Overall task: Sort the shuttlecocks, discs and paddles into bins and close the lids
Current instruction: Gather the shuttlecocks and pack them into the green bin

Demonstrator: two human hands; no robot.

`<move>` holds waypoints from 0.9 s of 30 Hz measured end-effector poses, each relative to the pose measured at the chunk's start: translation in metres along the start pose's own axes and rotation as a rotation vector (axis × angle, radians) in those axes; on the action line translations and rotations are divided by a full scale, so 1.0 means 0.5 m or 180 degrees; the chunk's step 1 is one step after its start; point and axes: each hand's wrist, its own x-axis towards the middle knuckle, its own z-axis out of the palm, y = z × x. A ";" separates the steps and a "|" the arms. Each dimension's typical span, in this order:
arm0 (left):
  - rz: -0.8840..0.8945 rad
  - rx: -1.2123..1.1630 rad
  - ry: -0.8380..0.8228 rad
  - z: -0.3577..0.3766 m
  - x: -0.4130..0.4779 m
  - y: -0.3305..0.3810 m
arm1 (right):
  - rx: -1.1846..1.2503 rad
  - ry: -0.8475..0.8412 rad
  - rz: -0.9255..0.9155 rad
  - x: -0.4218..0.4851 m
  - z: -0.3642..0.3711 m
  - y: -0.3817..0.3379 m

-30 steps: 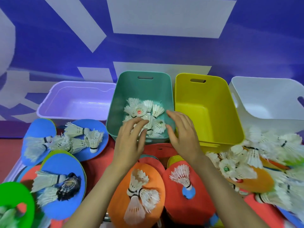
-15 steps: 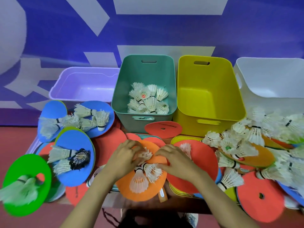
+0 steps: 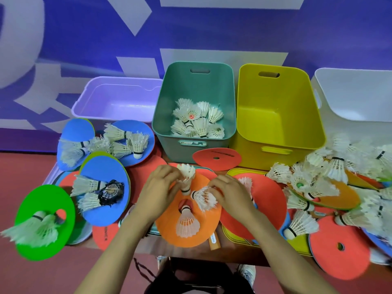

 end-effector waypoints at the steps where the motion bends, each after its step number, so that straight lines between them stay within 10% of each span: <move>1: 0.0062 -0.0051 0.0171 -0.008 0.002 0.003 | 0.0041 0.0134 -0.0034 0.002 -0.012 -0.001; 12: 0.0070 -0.0756 0.2024 -0.093 0.085 0.080 | 0.0629 0.1503 -0.0319 0.085 -0.161 -0.032; 27: -0.0640 0.1039 0.0251 -0.096 0.380 -0.025 | -0.0169 0.1574 0.0221 0.345 -0.210 0.024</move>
